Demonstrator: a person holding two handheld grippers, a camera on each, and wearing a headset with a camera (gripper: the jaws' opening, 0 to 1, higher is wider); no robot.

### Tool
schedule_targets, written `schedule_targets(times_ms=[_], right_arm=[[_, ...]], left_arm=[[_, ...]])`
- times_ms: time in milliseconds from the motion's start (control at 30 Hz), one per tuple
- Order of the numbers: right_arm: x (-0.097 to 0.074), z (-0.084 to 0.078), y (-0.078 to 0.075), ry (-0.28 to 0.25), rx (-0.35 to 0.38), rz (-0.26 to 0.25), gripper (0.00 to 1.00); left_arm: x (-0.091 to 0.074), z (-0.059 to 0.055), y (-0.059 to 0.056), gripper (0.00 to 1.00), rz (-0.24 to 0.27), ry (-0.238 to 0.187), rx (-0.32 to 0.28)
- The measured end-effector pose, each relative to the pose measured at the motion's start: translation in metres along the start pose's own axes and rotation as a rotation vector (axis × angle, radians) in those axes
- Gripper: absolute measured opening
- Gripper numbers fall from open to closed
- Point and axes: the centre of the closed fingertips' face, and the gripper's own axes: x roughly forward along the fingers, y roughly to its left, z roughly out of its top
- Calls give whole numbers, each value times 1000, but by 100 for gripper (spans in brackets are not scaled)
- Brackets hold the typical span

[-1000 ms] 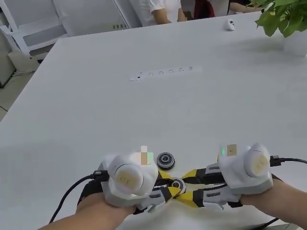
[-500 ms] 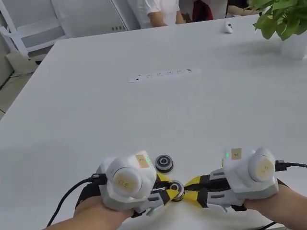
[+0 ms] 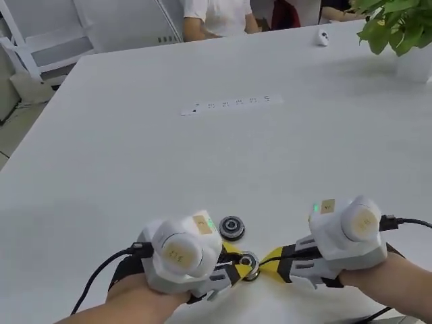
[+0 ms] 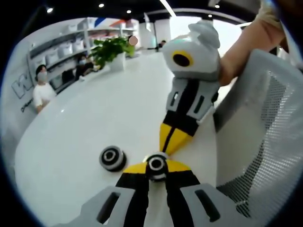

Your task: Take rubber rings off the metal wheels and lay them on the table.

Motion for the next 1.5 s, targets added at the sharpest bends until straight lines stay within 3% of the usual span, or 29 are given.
schedule_targets(times_ms=[100,233,267,367,400,467,867,1500], right_arm=[[0,0,-1,-12,65,3,0],[-4,1,-4,-61,243,22,0],[-5,2,-4,-80,316,31,0],[-10,14,-9,-164,412,47,0],[-10,9,-10,-138,384,37,0],[-9,9,-9,-135,383,40,0],[-10,14,-6,-186,501,79,0],[-10,19,2,-212,549,120,0]], left_arm=[[0,0,0,13,1,4,4],[0,0,0,13,-1,2,6],[0,0,0,13,-1,3,6],[0,0,0,13,-2,3,6],[1,0,0,13,-2,3,6],[1,0,0,13,-2,3,6],[1,1,0,13,4,4,5],[1,0,-1,12,6,6,3]])
